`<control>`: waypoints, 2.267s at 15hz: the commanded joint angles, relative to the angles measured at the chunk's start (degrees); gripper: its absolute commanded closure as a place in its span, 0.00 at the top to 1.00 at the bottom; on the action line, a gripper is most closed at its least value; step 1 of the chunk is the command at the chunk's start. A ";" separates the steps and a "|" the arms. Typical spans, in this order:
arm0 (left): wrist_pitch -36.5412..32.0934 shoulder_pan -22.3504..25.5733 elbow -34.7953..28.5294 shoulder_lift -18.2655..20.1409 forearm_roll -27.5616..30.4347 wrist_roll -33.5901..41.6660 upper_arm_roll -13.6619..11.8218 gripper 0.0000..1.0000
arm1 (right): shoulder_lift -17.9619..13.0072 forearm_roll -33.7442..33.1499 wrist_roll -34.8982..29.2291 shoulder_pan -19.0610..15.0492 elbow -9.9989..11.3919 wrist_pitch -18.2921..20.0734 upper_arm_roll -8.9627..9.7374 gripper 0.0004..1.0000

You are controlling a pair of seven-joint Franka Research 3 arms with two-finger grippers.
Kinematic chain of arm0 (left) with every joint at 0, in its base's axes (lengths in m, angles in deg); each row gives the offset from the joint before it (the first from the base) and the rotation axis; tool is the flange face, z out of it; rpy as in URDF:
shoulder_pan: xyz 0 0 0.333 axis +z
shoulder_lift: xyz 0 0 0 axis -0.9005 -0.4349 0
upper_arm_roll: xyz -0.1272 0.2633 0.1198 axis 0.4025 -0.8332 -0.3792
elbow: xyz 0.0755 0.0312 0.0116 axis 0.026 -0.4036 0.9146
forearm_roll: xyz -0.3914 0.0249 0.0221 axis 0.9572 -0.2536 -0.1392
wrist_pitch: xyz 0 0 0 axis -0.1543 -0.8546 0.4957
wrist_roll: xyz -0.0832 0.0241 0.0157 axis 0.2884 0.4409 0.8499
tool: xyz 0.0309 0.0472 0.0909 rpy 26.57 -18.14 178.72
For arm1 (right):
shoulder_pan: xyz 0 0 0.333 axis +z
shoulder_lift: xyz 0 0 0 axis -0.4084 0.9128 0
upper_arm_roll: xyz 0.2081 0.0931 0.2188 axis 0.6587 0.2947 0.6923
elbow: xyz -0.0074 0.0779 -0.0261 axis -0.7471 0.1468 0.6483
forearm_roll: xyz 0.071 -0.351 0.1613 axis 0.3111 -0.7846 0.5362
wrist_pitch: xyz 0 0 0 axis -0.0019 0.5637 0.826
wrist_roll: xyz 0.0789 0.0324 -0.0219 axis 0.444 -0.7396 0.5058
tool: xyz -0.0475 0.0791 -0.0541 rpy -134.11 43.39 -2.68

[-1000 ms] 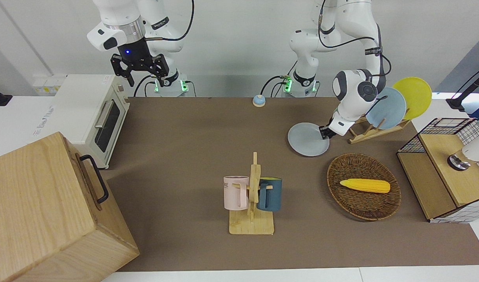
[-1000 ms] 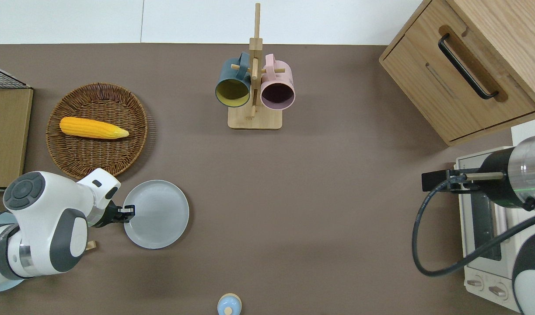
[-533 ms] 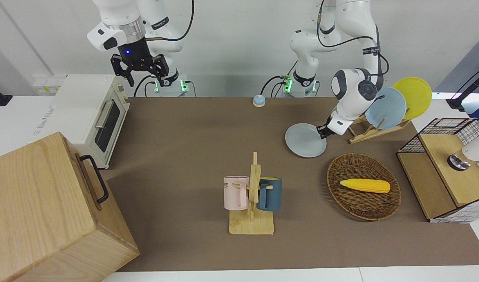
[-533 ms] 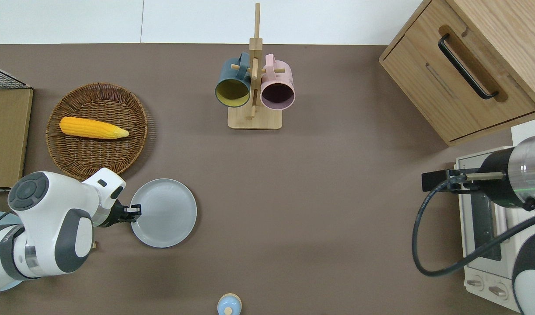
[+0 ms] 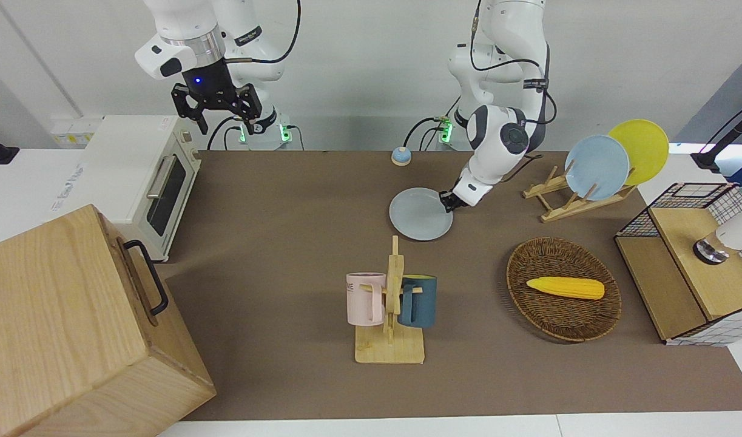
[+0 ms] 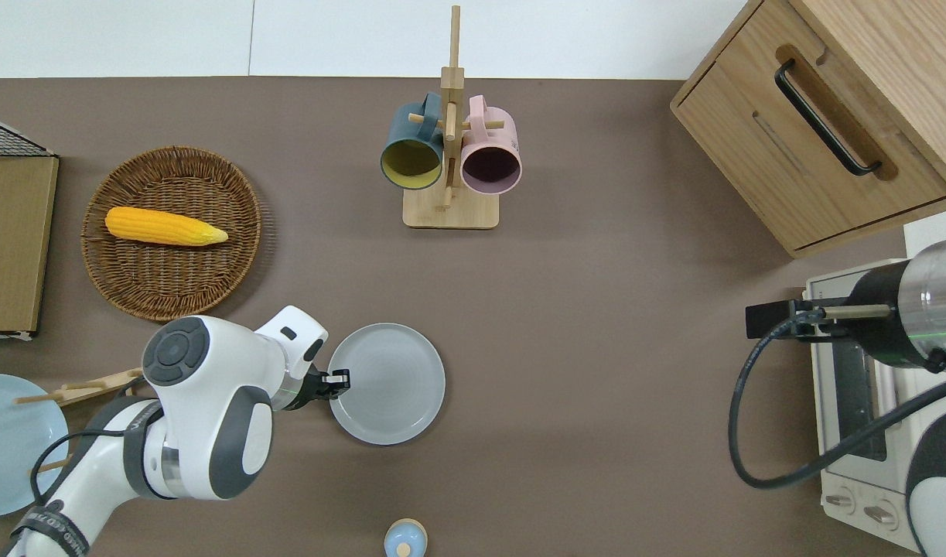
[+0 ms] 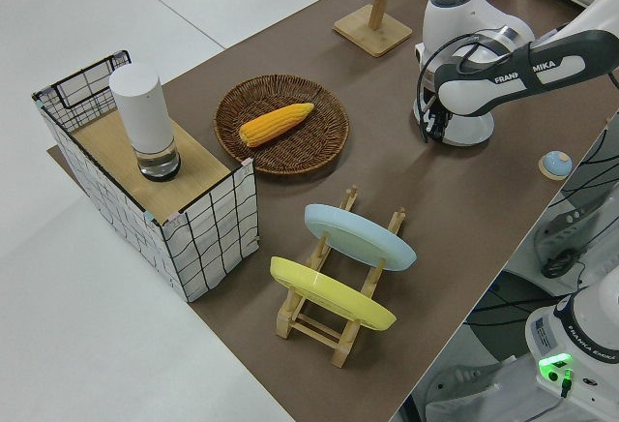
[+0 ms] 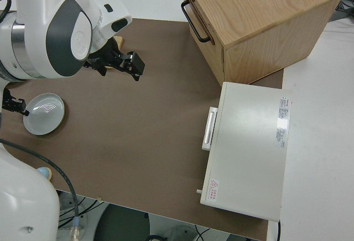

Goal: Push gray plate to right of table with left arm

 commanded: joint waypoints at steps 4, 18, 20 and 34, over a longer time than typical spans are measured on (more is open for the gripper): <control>6.59 -7.69 0.94 -3.56 4.09 -8.13 2.91 0.00 | -1.57 1.23 -0.58 -1.38 1.56 -0.02 0.83 1.00; 12.65 -18.50 10.16 -11.38 13.42 -14.97 5.46 0.00 | -1.57 1.23 -0.67 -1.38 1.56 -0.02 0.83 1.00; 13.98 -20.26 11.39 -12.87 14.03 -15.51 5.46 0.00 | -1.57 1.23 -0.58 -1.38 1.56 -0.02 0.83 1.00; 3.72 -15.88 11.93 -7.18 14.65 -16.75 6.95 0.99 | -1.57 1.23 -0.67 -1.38 1.56 -0.02 0.83 0.99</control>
